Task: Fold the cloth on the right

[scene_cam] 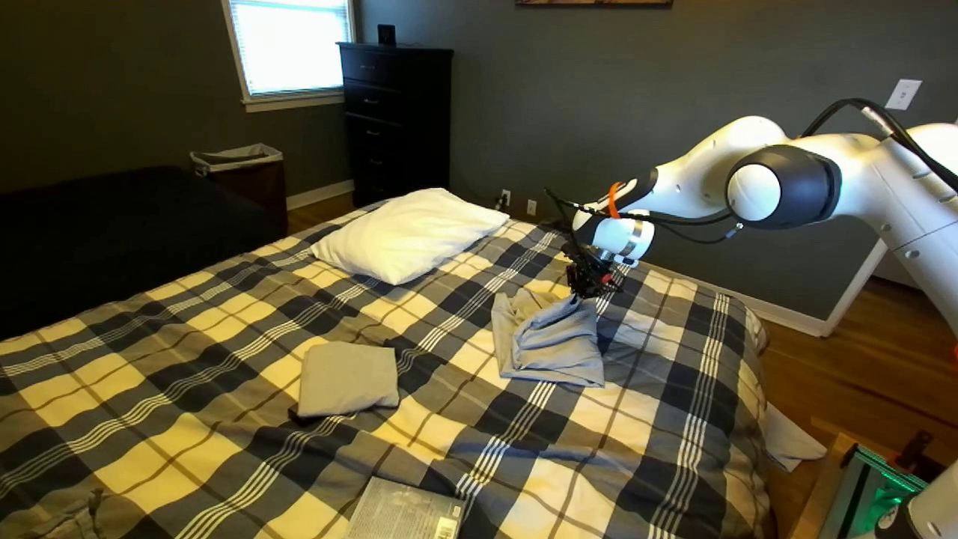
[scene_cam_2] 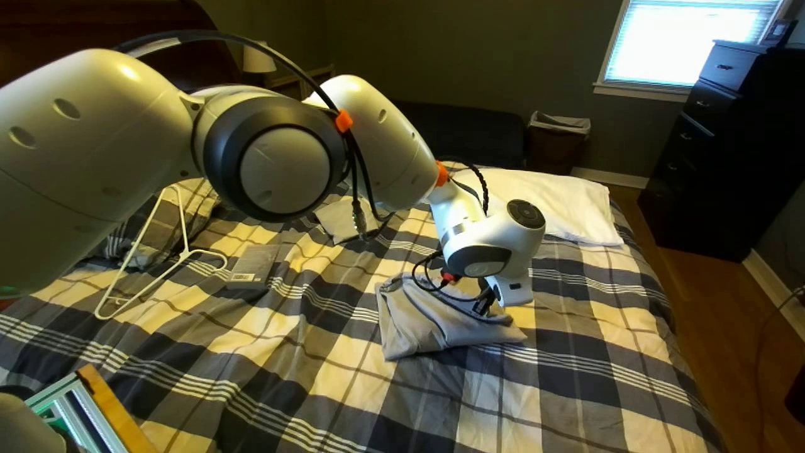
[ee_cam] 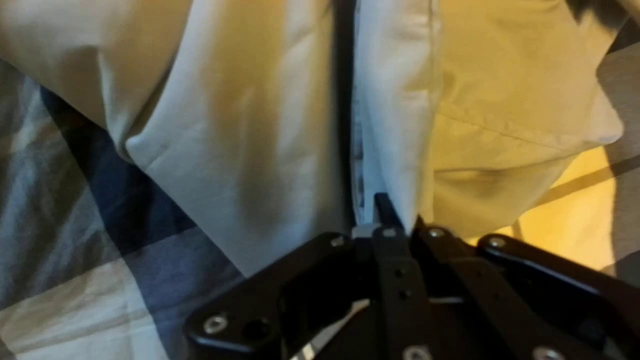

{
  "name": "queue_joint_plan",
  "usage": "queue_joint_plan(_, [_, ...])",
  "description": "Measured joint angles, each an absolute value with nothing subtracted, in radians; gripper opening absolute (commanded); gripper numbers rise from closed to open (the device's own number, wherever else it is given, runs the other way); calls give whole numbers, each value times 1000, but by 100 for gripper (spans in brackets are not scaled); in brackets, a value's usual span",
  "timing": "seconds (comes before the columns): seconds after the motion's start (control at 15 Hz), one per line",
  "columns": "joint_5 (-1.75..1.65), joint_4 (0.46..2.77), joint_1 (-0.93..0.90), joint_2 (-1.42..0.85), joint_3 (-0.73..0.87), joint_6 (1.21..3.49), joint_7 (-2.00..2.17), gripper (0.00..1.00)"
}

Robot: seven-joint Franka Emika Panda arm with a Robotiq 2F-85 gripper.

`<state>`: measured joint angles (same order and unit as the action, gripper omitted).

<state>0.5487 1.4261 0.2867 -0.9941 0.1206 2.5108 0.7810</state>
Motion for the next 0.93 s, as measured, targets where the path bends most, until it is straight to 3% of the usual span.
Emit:
queue_joint_plan(0.67, [511,1387,225,-987,64,2674,641,1])
queue_joint_plan(0.93, [529,1299,254,-1015,-33,2727,567,1])
